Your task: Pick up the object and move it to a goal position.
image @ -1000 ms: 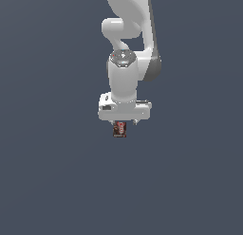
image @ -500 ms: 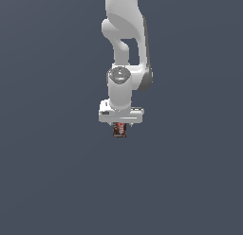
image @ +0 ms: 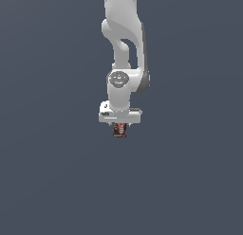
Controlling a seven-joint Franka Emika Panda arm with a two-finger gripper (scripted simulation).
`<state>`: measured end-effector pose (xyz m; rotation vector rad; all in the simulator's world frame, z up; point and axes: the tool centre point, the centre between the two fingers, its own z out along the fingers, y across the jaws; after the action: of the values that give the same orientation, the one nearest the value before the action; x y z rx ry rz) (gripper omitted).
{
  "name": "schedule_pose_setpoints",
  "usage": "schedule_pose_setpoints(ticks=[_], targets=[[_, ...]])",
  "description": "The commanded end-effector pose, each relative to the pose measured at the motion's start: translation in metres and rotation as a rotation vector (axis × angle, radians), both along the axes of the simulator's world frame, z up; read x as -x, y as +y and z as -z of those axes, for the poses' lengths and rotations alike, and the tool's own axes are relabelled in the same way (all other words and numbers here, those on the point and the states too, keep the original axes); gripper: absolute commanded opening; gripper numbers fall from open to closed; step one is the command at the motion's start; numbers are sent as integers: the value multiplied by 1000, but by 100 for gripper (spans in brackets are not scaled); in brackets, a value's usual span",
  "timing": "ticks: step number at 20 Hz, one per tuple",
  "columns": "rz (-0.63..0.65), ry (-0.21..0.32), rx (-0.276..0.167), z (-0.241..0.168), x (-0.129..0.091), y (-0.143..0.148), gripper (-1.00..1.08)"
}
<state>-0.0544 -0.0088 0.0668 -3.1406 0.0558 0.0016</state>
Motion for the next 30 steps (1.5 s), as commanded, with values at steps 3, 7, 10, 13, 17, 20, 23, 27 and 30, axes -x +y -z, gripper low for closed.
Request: schedule_pose_setpoints(ticks=[3, 7, 10, 13, 17, 20, 23, 27, 30], targets=[[0, -1, 0, 5, 0, 0, 100], [0, -1, 0, 21, 1, 0, 100], [0, -1, 0, 37, 2, 0, 100], [0, -1, 0, 47, 2, 0, 100], [0, -1, 0, 51, 1, 0, 100], [0, -1, 0, 51, 1, 0, -100], [0, -1, 0, 51, 1, 0, -100], [0, -1, 0, 51, 1, 0, -100], [0, -1, 1, 49, 1, 1, -100]])
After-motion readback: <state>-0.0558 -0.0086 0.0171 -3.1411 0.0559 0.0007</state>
